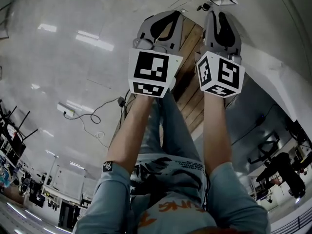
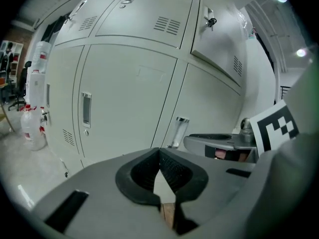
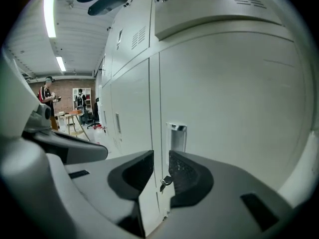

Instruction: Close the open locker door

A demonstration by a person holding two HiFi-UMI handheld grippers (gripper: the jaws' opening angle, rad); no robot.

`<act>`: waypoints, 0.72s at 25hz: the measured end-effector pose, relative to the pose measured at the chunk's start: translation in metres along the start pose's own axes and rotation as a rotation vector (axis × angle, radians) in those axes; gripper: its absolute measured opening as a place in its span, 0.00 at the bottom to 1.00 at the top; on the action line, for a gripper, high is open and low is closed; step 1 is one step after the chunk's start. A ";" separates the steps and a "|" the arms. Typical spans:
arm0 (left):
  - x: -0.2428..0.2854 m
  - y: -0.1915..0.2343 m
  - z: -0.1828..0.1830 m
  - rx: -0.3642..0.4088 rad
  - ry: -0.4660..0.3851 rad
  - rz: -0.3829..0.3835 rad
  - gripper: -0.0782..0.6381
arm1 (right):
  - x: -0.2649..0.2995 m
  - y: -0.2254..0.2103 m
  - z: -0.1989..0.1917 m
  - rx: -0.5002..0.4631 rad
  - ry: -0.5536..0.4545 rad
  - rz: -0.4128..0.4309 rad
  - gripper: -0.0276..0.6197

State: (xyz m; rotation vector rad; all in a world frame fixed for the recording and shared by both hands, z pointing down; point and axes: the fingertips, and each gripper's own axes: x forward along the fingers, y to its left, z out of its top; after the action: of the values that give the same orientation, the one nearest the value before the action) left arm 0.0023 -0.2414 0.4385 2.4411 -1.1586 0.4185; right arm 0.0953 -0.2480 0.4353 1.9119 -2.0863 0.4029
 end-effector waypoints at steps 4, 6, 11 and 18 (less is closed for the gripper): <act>-0.019 -0.025 0.019 0.008 -0.040 -0.006 0.14 | -0.033 0.005 0.012 -0.002 -0.009 0.049 0.15; -0.032 -0.040 0.031 0.011 -0.058 -0.011 0.14 | -0.052 0.008 0.019 -0.011 -0.010 0.062 0.12; -0.071 -0.068 0.067 0.032 -0.086 -0.020 0.14 | -0.098 0.012 0.057 0.009 -0.042 0.098 0.10; -0.127 -0.093 0.132 0.039 -0.161 0.005 0.14 | -0.157 0.020 0.130 0.035 -0.108 0.149 0.09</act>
State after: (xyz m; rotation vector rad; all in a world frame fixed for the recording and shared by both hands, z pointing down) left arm 0.0103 -0.1673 0.2471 2.5452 -1.2329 0.2521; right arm 0.0857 -0.1524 0.2537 1.8413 -2.3157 0.3781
